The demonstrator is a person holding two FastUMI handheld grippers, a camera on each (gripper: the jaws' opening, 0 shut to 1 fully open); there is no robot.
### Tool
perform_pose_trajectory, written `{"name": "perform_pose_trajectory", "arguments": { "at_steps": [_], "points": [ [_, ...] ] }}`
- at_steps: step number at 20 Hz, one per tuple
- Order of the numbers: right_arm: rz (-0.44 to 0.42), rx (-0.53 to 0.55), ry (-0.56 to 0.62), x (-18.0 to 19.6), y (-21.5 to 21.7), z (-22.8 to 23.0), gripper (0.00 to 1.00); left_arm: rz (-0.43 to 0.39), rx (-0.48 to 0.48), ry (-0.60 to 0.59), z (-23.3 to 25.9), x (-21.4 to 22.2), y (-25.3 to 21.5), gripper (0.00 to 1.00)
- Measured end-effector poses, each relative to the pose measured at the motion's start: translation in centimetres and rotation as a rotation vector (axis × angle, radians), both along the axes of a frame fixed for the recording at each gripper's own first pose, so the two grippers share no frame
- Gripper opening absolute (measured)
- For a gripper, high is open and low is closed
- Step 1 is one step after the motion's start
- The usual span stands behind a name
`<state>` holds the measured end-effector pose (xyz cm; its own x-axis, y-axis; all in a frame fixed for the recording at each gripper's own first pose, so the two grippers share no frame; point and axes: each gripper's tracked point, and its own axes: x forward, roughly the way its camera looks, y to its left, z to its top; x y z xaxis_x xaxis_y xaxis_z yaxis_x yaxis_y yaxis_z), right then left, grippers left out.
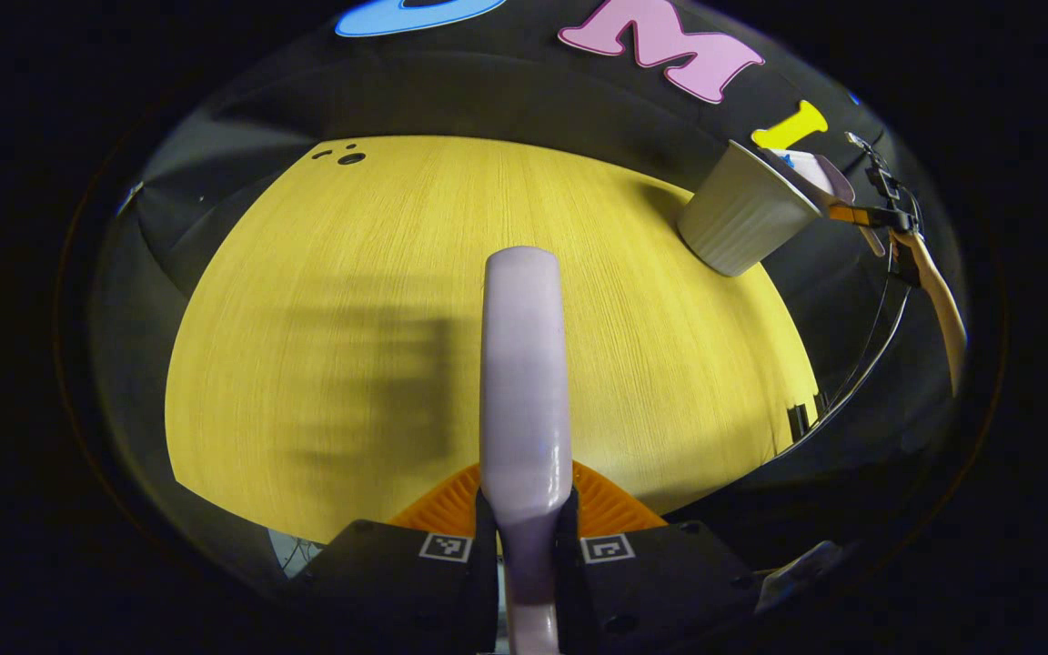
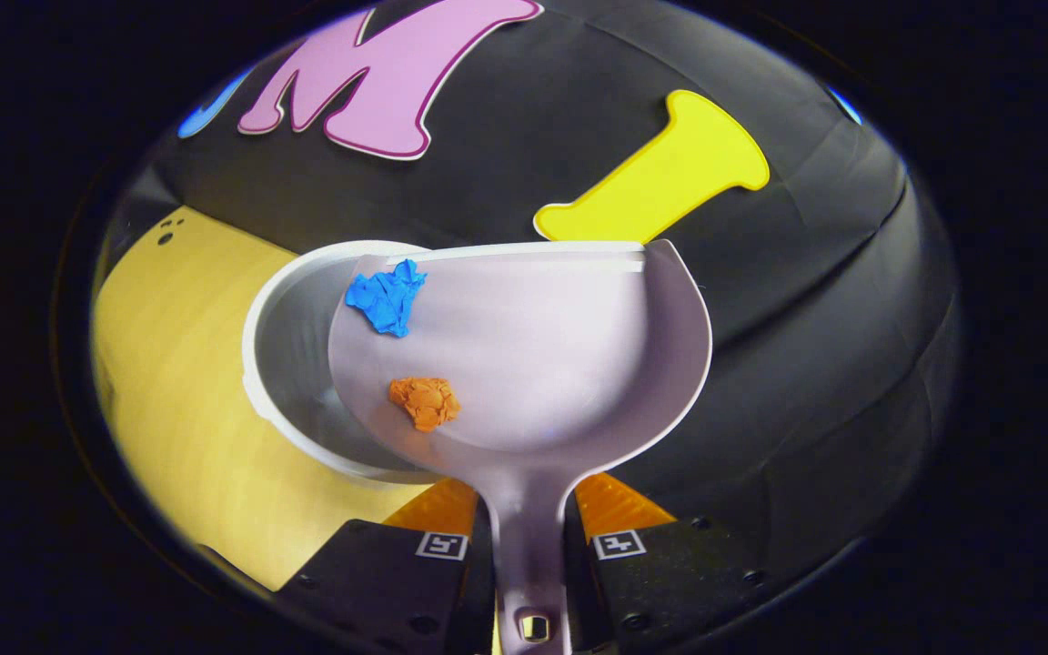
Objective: Pick up the small broom and dustpan from the desktop, sweep the trash into the dustpan with the broom, and then empty the trash into the garbage bin.
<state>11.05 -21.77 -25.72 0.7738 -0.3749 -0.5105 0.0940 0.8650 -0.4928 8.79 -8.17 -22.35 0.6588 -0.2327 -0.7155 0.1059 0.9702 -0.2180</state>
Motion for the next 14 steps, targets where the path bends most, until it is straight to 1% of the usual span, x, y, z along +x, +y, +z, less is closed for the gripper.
{"name": "perform_pose_trajectory", "arguments": {
  "at_steps": [2, 3, 4, 5, 6, 7, 9, 12, 13, 14],
  "points": [
    [0.026, -0.068, -0.028, 0.7, -0.2, 0.0, 0.35, 0.012, -0.007, 0.005, 0.0, 0.0, 0.2, 0.31],
    [0.033, -0.097, -0.039, 0.8, -0.6, -0.1, 0.35, 0.017, -0.01, 0.007, 0.0, 0.1, 0.3, 0.29],
    [0.032, -0.132, -0.044, 0.8, -0.8, 0.1, 0.3, 0.022, -0.012, 0.008, -0.1, 0.0, 0.4, 0.3],
    [0.032, -0.174, -0.044, 0.8, -0.7, 0.4, 0.35, 0.025, -0.013, 0.01, -0.1, 0.1, 0.5, 0.31],
    [0.035, -0.221, -0.043, 0.8, -0.9, 0.5, 0.35, 0.028, -0.012, 0.011, -0.1, 0.0, 0.5, 0.29],
    [0.039, -0.263, -0.043, 0.8, -1.0, 0.7, 0.35, 0.03, -0.01, 0.013, -0.1, 0.0, 0.6, 0.3],
    [0.057, -0.32, -0.03, 1.0, -1.1, 0.3, 0.35, 0.033, -0.011, 0.014, -0.2, -0.1, 0.6, 0.29],
    [0.104, -0.468, -0.025, 1.1, -1.7, 2.2, 0.35, 0.041, -0.015, 0.024, -0.5, -0.5, 0.4, 0.28],
    [0.122, -0.522, -0.021, 1.2, -2.0, 2.8, 0.3, 0.042, -0.019, 0.027, -0.6, -0.7, 0.3, 0.29],
    [0.14, -0.568, -0.022, 1.2, -2.3, 3.3, 0.35, 0.043, -0.02, 0.028, -0.6, -0.8, 0.2, 0.29]
  ]
}}
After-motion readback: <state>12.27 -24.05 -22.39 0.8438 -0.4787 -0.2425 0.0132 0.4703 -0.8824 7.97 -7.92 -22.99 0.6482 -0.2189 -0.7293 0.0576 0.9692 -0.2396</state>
